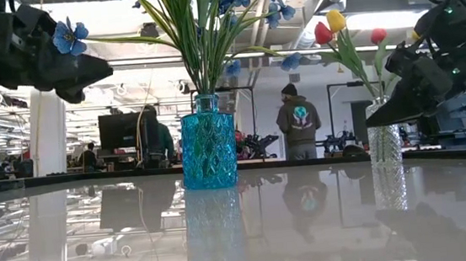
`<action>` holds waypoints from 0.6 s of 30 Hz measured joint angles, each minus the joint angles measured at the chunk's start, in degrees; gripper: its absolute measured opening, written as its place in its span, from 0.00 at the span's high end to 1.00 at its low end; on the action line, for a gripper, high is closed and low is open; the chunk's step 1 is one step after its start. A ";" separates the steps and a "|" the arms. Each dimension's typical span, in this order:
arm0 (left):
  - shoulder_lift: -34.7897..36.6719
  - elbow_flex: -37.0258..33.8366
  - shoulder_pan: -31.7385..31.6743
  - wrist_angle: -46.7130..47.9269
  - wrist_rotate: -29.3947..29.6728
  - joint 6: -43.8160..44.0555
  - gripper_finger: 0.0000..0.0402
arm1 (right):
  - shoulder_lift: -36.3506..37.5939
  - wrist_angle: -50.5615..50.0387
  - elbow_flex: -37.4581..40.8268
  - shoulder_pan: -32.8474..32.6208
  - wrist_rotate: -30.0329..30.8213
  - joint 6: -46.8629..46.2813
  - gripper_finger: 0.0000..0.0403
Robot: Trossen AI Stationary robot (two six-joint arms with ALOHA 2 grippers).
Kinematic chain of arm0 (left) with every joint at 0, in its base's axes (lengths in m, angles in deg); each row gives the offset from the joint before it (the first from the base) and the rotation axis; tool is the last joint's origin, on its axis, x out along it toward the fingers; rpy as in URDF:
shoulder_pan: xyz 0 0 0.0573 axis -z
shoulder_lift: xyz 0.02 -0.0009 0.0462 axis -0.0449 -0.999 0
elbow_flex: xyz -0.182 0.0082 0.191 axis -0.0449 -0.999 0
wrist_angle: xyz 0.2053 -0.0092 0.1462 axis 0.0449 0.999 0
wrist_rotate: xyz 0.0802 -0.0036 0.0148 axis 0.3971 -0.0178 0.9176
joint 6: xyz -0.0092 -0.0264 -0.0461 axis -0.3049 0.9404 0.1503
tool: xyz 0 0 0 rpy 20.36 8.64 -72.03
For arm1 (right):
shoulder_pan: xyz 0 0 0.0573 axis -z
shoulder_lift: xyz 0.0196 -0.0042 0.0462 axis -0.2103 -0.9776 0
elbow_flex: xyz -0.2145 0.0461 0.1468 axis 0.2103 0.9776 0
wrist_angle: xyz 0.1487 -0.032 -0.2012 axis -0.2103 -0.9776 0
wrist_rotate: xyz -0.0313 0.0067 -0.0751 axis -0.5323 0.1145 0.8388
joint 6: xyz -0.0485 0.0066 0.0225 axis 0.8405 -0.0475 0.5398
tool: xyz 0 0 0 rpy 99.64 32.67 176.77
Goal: Sort flowers into vase by color
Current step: Return to Home Position
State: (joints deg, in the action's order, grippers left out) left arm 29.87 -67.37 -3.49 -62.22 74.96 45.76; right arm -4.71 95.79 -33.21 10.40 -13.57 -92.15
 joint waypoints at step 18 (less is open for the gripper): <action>2.24 -0.07 -1.10 14.02 2.70 6.97 0.73 | -0.07 -0.17 0.04 0.12 0.04 -0.52 0.87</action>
State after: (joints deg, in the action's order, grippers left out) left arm 32.11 -67.44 -4.59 -48.20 77.65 52.73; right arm -4.78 95.62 -33.17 10.52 -13.53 -92.68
